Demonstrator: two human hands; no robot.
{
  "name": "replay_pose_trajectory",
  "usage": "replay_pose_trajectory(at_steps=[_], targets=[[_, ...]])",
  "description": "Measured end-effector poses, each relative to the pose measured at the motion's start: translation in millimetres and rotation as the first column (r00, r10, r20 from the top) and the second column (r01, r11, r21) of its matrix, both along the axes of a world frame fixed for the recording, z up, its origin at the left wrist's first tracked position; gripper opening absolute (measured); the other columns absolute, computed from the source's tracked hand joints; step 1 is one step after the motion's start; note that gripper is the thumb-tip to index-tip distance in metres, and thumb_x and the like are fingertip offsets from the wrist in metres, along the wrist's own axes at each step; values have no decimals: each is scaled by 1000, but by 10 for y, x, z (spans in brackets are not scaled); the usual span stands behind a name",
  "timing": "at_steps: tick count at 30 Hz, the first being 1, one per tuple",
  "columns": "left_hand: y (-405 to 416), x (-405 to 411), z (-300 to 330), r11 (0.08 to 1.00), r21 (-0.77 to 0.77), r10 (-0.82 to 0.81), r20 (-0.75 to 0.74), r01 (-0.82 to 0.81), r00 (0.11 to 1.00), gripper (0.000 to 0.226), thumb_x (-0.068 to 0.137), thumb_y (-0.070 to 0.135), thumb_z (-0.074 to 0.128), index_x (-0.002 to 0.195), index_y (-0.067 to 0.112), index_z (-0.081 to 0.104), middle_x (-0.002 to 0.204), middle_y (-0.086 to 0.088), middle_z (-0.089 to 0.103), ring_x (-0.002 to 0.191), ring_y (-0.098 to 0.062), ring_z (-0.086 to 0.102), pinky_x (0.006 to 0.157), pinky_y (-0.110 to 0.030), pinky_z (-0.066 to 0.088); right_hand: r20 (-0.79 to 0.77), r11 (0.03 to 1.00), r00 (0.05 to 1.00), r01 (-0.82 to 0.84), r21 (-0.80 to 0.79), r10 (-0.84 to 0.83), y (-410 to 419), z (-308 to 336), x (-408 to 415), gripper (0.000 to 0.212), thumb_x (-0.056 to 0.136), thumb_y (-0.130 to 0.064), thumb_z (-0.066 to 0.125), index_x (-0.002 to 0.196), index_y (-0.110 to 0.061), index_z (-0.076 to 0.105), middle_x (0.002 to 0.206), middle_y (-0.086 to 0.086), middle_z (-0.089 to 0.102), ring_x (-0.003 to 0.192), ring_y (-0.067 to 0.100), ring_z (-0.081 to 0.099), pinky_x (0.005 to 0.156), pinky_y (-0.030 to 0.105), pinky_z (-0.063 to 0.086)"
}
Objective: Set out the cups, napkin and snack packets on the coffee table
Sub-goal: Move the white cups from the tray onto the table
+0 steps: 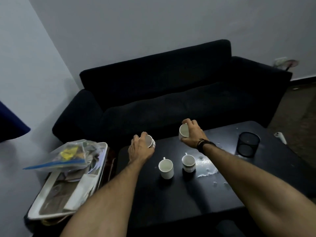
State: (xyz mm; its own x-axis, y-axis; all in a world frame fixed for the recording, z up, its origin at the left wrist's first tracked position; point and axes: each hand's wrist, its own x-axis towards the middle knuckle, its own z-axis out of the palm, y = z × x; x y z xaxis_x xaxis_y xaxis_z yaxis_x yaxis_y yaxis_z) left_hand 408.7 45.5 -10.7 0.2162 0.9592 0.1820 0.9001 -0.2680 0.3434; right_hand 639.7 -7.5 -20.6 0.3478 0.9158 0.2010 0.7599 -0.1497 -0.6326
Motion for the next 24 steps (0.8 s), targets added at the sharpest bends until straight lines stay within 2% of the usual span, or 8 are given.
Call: replay_pose_trajectory(at_steps=[3,7,13,16,24], targets=[[135,281,-146,1000,-2,-13,-1,13,1000,56,83,52,60,131,28,46,116,-9,52,109,-29,54,82,-40,51,-24,998,999,35,-45,-36,93,-171,202,65,69,-25,77,124,-26,42,121,5,49,103,31,59,81,39,52],[342,521,-389,999,-40,-13,-4,13,1000,58,82,50,62,134,29,46,117,-9,51,111,-29,53,84,-40,49,-68,994,997,29,-109,-36,301,-453,284,62,69,-26,75,122,-32,45,120,1,49,104,30,59,79,30,45],[599,775,-777,991,-130,12,6,-11,1000,61,79,49,66,134,32,47,119,-8,51,113,-28,51,85,-39,48,-100,983,995,-40,-180,22,691,-830,220,58,70,-21,73,122,-30,49,119,4,48,106,28,59,83,32,49],[667,849,-947,986,-165,-1,-35,-5,999,61,79,47,67,135,33,47,120,-8,51,115,-28,50,87,-39,48,-110,974,992,-80,-213,58,826,-999,173,53,74,-23,71,122,-29,50,117,5,48,106,29,60,86,33,51],[668,855,-1256,963,-269,7,-82,-29,997,56,81,46,66,133,33,48,126,-8,50,121,-29,47,90,-39,47,-106,934,989,-133,-333,103,945,-1311,93,49,77,-21,69,122,-28,53,125,8,48,117,29,55,93,31,46]])
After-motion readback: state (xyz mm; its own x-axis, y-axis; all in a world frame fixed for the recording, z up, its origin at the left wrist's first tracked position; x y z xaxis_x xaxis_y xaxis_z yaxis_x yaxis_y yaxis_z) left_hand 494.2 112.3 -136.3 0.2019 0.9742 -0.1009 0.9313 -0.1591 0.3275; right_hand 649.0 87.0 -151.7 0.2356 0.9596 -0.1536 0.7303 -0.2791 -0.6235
